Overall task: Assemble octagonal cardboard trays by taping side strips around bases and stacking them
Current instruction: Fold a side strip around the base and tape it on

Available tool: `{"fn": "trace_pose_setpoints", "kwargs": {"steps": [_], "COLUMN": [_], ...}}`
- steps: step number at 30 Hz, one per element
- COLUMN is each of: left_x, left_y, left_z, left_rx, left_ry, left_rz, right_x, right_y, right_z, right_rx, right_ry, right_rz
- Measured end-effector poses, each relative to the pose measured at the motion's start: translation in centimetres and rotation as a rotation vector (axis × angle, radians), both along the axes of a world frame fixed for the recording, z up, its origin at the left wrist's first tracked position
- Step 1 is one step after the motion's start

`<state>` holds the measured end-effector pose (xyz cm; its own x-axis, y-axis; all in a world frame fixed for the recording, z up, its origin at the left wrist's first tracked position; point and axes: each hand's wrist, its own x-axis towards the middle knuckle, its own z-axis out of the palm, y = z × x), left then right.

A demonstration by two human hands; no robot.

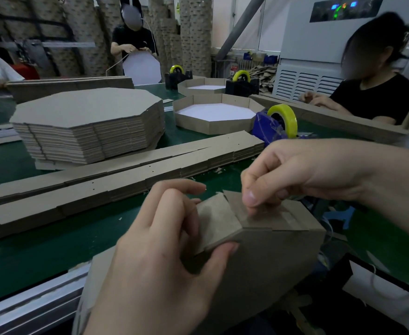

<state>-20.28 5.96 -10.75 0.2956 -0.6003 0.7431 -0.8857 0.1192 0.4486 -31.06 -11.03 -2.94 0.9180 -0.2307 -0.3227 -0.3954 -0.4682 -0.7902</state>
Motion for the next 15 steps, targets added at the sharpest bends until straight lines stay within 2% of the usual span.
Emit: {"fn": "trace_pose_setpoints", "kwargs": {"steps": [6,15], "left_x": [0.08,-0.10], "left_y": [-0.16,-0.01], "left_z": [-0.12,-0.03], "left_rx": [0.054,0.081], "left_ry": [-0.074,-0.044], "left_rz": [-0.003,-0.030], "right_x": [-0.17,-0.40], "right_y": [-0.23,-0.82], "right_z": [-0.14,0.01], "right_rx": [0.008,-0.016], "right_ry": [0.012,0.120], "right_rz": [-0.010,-0.005]}}
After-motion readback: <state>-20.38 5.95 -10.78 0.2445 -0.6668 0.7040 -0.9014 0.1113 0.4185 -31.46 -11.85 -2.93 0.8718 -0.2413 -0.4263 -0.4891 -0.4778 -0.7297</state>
